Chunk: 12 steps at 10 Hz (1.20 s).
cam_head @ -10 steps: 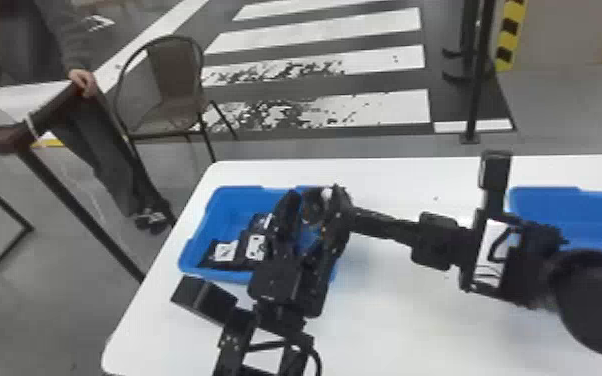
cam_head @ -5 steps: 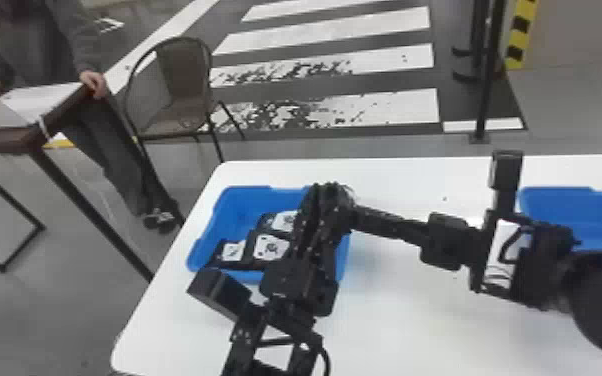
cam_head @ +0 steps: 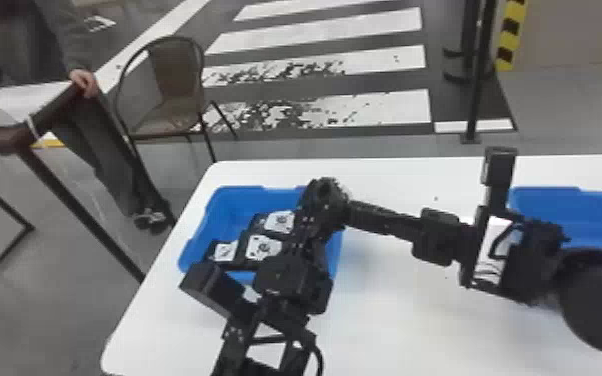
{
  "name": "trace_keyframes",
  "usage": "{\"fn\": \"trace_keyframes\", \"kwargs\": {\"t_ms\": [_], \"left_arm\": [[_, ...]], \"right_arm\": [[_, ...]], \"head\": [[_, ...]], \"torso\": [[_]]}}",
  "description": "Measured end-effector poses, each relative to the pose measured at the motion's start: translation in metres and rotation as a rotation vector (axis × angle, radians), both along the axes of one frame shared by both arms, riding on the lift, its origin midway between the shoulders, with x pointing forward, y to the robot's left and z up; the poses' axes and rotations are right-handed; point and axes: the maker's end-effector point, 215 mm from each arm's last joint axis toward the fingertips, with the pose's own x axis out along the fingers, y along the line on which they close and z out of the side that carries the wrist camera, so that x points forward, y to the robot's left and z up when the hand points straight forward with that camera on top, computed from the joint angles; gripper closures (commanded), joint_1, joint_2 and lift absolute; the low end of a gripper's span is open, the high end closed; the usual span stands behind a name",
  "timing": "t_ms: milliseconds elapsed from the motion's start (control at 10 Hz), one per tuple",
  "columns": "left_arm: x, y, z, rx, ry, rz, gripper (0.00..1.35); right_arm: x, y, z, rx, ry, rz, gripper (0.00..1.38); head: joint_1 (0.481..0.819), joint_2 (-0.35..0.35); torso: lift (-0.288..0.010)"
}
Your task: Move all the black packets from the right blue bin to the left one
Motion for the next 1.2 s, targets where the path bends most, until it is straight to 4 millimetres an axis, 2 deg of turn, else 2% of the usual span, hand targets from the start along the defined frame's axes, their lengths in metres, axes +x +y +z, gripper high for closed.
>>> {"fn": "trace_keyframes", "kwargs": {"t_ms": [100, 200, 400, 600, 700, 800, 900, 1000, 1100, 1200], "left_arm": [[0.000, 0.003, 0.001, 0.003, -0.003, 0.006, 1.21], [0.002, 0.014, 0.001, 0.022, -0.009, 0.031, 1.21], [0.015, 0.061, -0.001, 0.151, -0.016, 0.149, 1.21], [0.040, 0.103, -0.030, 0.314, 0.000, 0.248, 1.21], [0.052, 0.117, -0.043, 0.377, 0.014, 0.282, 1.09], [0.062, 0.125, -0.057, 0.409, 0.036, 0.296, 0.57], [0.066, 0.128, -0.069, 0.407, 0.060, 0.294, 0.11], [0.067, 0.128, -0.074, 0.399, 0.072, 0.289, 0.07], [0.066, 0.124, -0.069, 0.392, 0.054, 0.282, 0.10], [0.059, 0.117, -0.056, 0.376, 0.002, 0.276, 0.06]], "right_arm": [[0.003, -0.002, 0.005, 0.021, -0.006, -0.014, 0.00], [0.008, -0.009, 0.006, 0.038, -0.006, -0.040, 0.02], [0.022, -0.034, 0.006, 0.060, -0.016, -0.121, 0.06], [0.031, -0.060, 0.002, 0.081, -0.002, -0.189, 0.07], [0.033, -0.066, 0.003, 0.085, -0.003, -0.202, 0.08], [0.035, -0.069, 0.004, 0.086, -0.007, -0.209, 0.08], [0.038, -0.073, 0.006, 0.083, -0.022, -0.222, 0.08], [0.043, -0.082, 0.007, 0.074, -0.049, -0.255, 0.08], [0.050, -0.098, 0.006, 0.067, -0.074, -0.317, 0.08], [0.059, -0.125, 0.000, 0.017, -0.109, -0.416, 0.08]], "head": [[0.695, 0.298], [0.695, 0.300], [0.695, 0.312], [0.695, 0.319], [0.695, 0.323], [0.695, 0.325], [0.695, 0.324], [0.695, 0.314], [0.695, 0.294], [0.695, 0.261]], "torso": [[-0.140], [-0.140], [-0.140], [-0.140], [-0.140], [-0.140], [-0.140], [-0.140], [-0.140], [-0.140]]}}
